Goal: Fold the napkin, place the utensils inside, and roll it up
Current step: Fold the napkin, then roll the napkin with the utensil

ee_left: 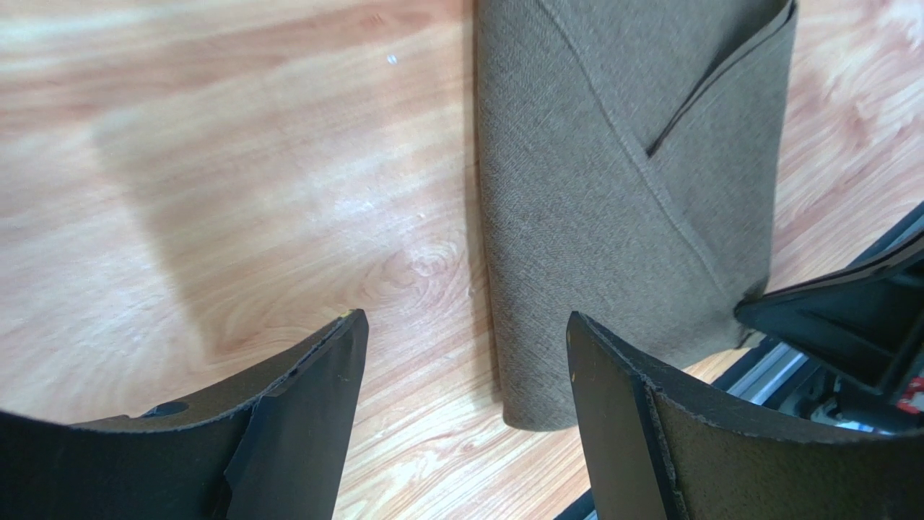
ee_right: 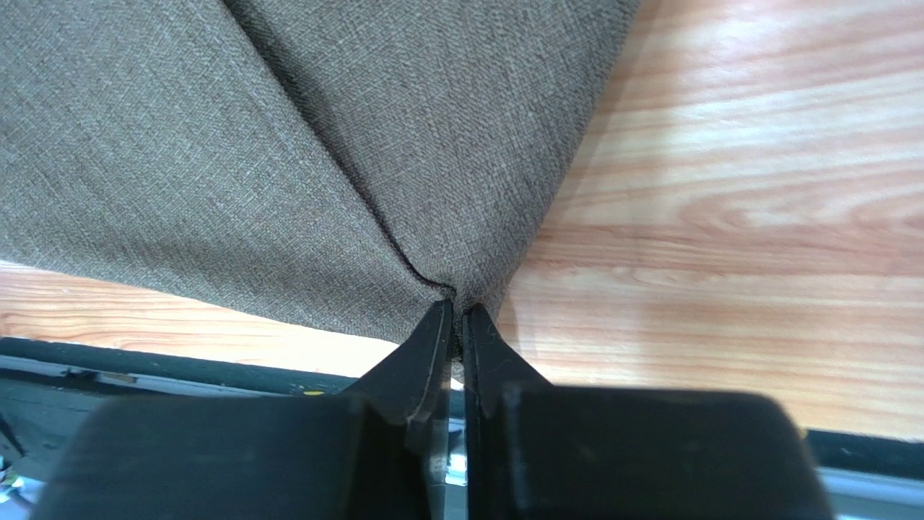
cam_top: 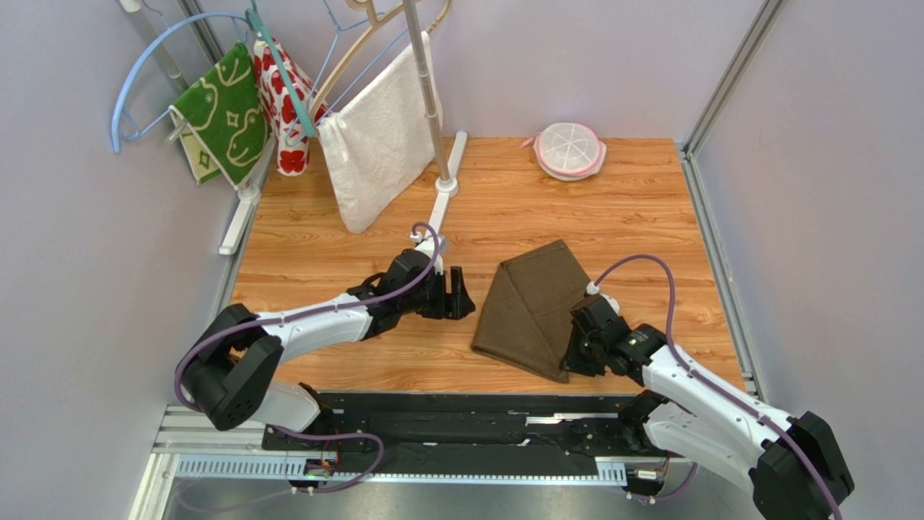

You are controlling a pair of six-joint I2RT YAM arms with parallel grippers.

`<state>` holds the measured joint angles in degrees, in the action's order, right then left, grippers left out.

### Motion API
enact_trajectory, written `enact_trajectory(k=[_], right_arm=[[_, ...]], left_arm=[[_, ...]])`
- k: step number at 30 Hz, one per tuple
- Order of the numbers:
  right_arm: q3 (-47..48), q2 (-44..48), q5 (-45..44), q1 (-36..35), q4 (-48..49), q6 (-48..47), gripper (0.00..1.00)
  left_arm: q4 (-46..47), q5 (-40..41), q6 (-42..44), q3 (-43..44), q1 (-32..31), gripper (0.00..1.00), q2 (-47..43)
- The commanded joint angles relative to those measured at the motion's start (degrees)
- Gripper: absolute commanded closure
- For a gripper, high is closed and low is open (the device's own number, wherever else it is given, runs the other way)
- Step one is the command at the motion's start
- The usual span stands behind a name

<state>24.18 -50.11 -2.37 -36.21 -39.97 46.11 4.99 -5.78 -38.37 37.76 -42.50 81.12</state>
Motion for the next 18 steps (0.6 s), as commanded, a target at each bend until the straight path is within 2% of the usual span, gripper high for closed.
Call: enact_trajectory(k=[1,2,8,12,15,16,18], right_arm=[[-1.0,-1.7,1.6,-0.9,7.0,1.3,0.95],[-1.2,-2.3,3.8,-1.4,8.1,1.7,0.97],[0.9,-11.8,3.6,-7.8,17.6,5.3,0.97],[5.0,-16.6,2.5,-11.5,18.7,6.0,0.96],[8.8,-16.7,-0.8,-13.3,15.0,4.9,0.78],[10.2,-14.9,-3.2,-14.4,13.2,4.1,0.63],[12.7,-12.7,-5.6,-15.4,7.6,1.4,0.53]], left_arm=[[-1.9,-0.6,1.8,-0.2,2.9,0.24,-5.6],[-2.4,-0.6,1.9,-0.5,3.5,0.24,-6.4],[-7.2,-0.6,3.6,-2.2,7.4,0.23,-12.8],[-10.7,-1.3,4.6,-3.4,11.5,0.23,-18.3],[-14.7,-3.7,5.6,-2.4,14.7,0.23,-21.7],[-17.2,-4.2,6.1,-1.8,15.4,0.22,-22.3],[-20.4,-5.5,7.9,1.1,17.2,0.21,-23.4]])
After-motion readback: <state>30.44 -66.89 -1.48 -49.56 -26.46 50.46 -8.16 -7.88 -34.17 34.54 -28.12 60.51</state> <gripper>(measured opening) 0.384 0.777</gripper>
